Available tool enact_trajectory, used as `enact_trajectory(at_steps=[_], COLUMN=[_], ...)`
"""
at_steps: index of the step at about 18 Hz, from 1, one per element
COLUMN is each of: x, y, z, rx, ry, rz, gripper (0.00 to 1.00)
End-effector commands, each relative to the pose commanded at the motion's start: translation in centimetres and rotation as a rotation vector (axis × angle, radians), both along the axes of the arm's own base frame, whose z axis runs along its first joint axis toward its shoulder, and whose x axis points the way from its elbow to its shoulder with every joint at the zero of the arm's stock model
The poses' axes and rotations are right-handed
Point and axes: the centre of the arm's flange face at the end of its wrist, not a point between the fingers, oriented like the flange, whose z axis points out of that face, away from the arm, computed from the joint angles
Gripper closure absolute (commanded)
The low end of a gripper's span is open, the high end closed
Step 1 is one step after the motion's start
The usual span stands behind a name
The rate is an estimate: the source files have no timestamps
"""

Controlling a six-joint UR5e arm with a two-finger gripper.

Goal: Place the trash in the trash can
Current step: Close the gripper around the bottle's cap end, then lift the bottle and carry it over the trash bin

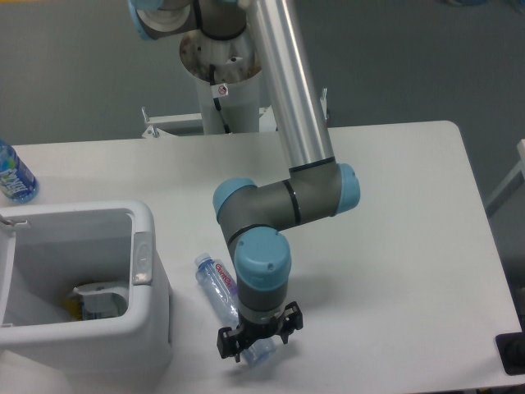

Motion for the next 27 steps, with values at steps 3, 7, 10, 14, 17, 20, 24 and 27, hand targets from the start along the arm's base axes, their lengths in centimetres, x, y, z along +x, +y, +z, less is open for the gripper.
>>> enact_trajectory(at_steps=[3, 7, 10, 14, 17, 20, 24, 27], x=[0.6, 0.8, 0.8, 0.8, 0.8, 0.8, 0.5, -0.5], y=[0.3, 0.2, 0.1, 0.1, 0.1, 0.0, -0.4, -1.2], z=[-0.4, -0.3, -0.2, -0.1, 0.6, 2.0, 3.5, 5.7], rx=[-0.021, -0.023, -0.025, -0.025, -0.016, -0.004, 0.005, 0.025], ry=[0.018, 0.020, 0.021, 0.020, 0.028, 0.039, 0.054, 0.081], rz=[-0.008, -0.009, -0.011, -0.015, -0.015, -0.031, -0.059, -0.081], gripper=[0.00, 0.22, 0.30, 0.35, 0.38, 0.38, 0.38, 0.40])
